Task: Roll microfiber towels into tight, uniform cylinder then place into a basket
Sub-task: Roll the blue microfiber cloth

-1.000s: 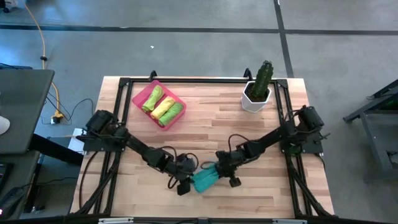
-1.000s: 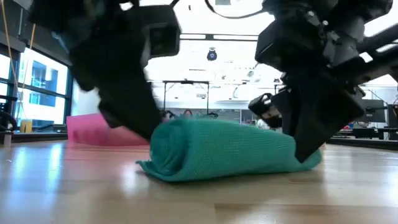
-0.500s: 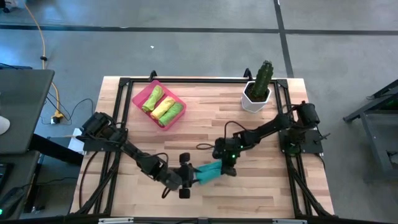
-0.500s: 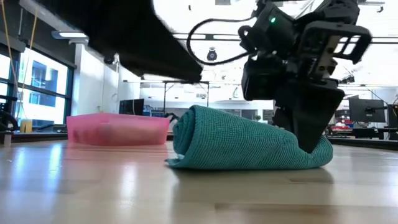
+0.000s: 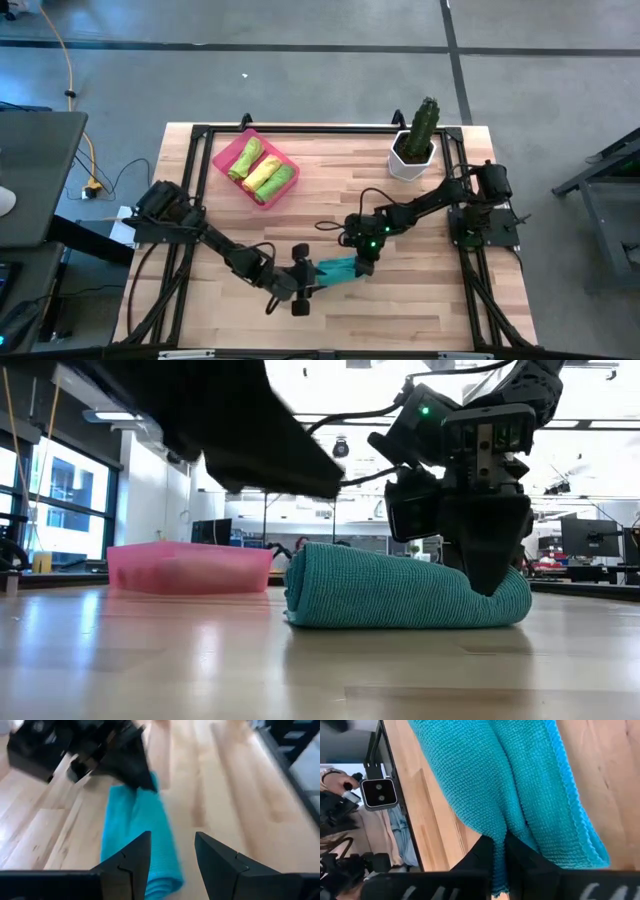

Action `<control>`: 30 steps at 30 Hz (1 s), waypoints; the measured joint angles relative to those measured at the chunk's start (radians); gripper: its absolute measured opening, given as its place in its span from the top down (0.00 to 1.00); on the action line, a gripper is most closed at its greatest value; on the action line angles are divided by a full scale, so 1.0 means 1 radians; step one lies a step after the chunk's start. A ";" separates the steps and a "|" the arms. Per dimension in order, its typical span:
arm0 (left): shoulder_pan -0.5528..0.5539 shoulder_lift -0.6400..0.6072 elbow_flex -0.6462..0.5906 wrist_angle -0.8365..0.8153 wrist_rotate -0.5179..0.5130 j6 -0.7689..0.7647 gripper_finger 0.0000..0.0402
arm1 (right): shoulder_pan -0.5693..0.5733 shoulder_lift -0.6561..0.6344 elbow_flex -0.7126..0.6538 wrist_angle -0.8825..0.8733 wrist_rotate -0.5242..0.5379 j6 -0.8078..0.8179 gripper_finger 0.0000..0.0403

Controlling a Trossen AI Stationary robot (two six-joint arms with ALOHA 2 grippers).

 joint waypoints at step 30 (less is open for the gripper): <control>0.080 0.156 0.005 0.020 0.208 -0.280 0.64 | -0.005 -0.018 0.001 -0.004 -0.001 -0.192 0.85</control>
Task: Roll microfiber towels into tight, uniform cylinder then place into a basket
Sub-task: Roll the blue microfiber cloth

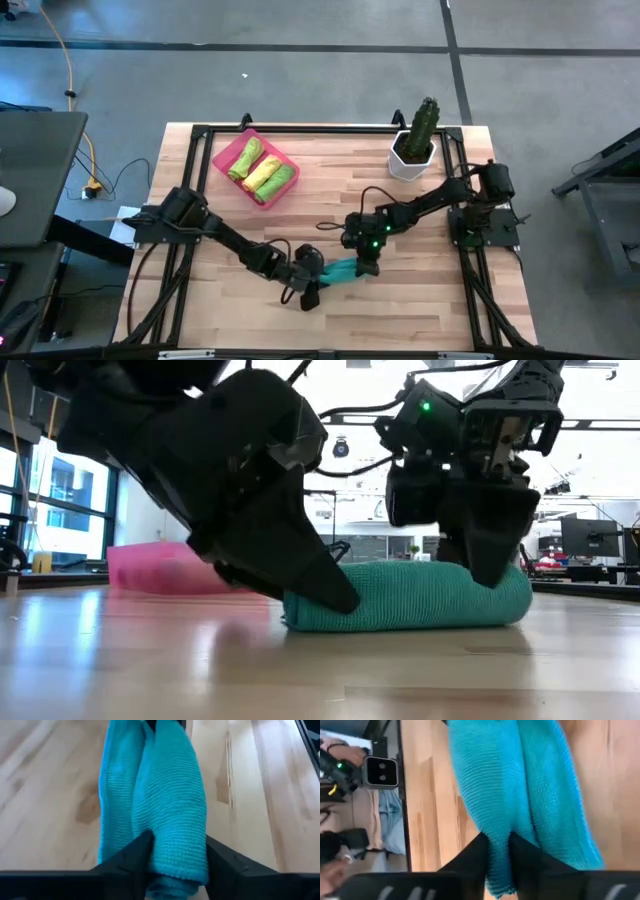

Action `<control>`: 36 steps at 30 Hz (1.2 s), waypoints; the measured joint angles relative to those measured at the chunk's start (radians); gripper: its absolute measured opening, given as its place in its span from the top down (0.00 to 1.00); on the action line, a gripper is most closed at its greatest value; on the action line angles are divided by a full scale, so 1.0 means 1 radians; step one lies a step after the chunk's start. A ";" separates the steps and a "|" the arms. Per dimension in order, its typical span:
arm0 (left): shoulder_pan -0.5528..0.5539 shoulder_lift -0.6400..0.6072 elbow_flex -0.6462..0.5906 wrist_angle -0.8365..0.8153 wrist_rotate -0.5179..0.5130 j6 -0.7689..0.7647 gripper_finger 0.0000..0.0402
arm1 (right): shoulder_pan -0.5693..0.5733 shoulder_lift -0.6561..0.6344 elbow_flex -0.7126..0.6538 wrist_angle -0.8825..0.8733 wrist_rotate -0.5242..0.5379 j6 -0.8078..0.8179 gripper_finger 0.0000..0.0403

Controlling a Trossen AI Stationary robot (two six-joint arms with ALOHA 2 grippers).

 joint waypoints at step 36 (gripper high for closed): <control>0.004 0.001 -0.004 -0.064 0.008 -0.078 0.84 | 0.380 -0.129 0.001 -0.032 0.823 -0.558 0.52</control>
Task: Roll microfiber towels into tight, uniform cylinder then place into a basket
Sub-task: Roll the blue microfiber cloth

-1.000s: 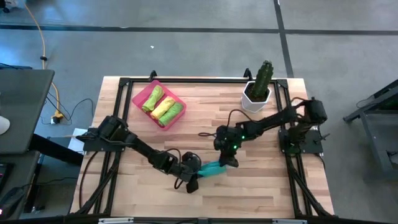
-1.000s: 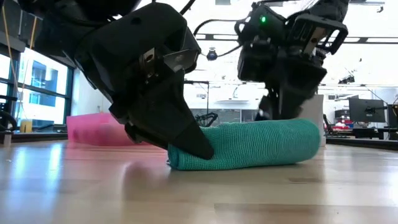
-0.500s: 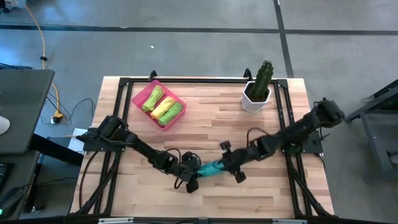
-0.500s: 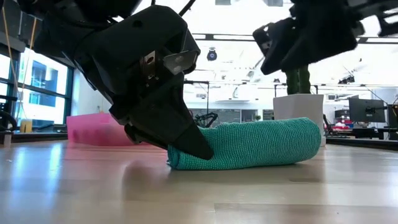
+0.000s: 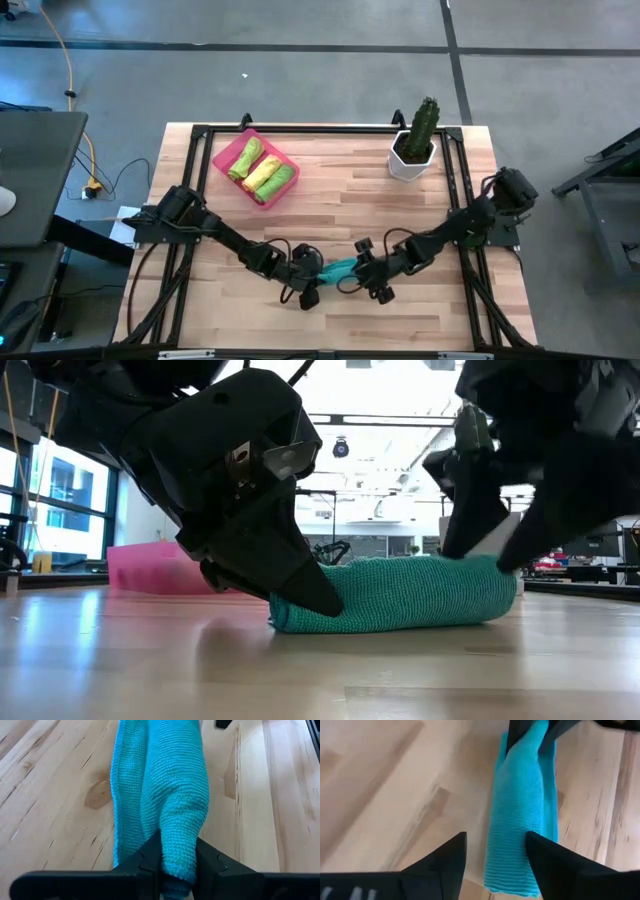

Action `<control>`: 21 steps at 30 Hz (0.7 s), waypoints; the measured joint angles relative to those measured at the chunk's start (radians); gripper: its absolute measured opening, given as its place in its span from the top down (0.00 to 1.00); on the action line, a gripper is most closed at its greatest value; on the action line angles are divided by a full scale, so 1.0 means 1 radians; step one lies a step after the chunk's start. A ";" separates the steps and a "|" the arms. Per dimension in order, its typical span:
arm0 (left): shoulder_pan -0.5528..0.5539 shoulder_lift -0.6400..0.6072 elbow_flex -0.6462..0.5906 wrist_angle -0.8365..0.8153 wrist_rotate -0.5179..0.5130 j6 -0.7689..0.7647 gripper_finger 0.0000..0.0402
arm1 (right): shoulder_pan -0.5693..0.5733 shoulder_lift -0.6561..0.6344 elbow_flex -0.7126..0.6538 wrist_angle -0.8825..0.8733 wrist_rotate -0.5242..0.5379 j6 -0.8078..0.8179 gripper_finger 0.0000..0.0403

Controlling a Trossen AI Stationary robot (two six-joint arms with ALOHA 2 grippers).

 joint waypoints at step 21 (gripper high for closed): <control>0.001 -0.018 -0.001 0.003 0.005 0.020 0.81 | -0.066 0.118 0.003 0.009 0.003 0.044 0.63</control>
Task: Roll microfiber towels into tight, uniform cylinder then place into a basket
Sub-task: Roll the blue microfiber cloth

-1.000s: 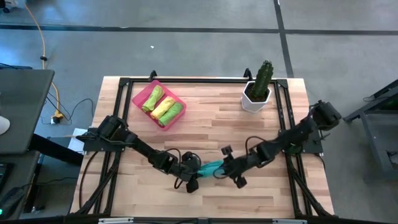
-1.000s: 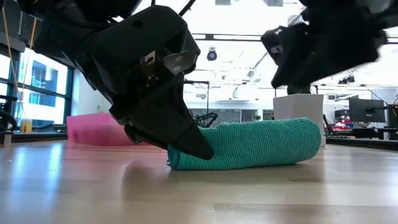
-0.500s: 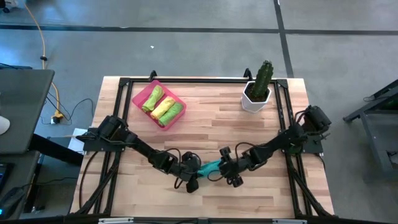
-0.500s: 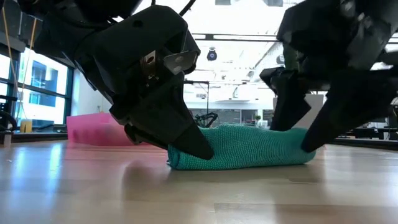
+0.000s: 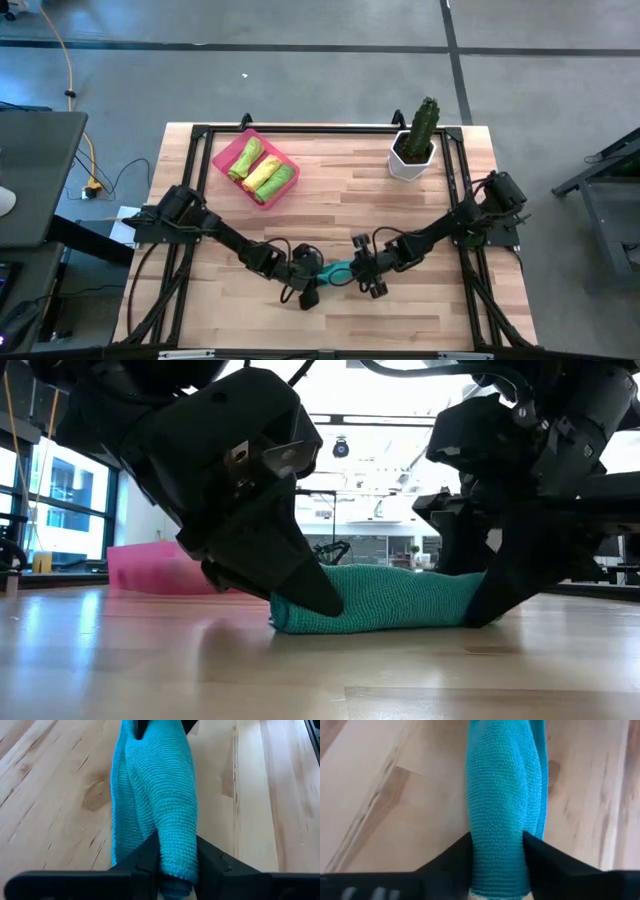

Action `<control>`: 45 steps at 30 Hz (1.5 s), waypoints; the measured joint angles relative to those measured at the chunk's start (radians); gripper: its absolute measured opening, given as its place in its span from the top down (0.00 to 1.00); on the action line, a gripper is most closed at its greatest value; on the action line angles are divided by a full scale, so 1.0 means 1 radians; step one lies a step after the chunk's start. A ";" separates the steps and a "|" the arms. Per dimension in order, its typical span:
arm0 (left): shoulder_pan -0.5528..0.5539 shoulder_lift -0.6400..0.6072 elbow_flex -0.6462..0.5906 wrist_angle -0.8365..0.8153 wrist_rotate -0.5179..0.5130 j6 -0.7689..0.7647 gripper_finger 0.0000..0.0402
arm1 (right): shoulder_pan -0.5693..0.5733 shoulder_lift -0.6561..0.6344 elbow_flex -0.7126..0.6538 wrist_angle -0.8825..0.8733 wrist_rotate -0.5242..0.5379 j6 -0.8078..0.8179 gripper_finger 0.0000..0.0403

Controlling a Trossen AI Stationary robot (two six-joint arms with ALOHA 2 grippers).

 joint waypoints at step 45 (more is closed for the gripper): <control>-0.003 0.018 0.000 0.222 -0.165 0.496 0.50 | -0.219 0.008 -0.005 0.052 -0.629 0.571 0.95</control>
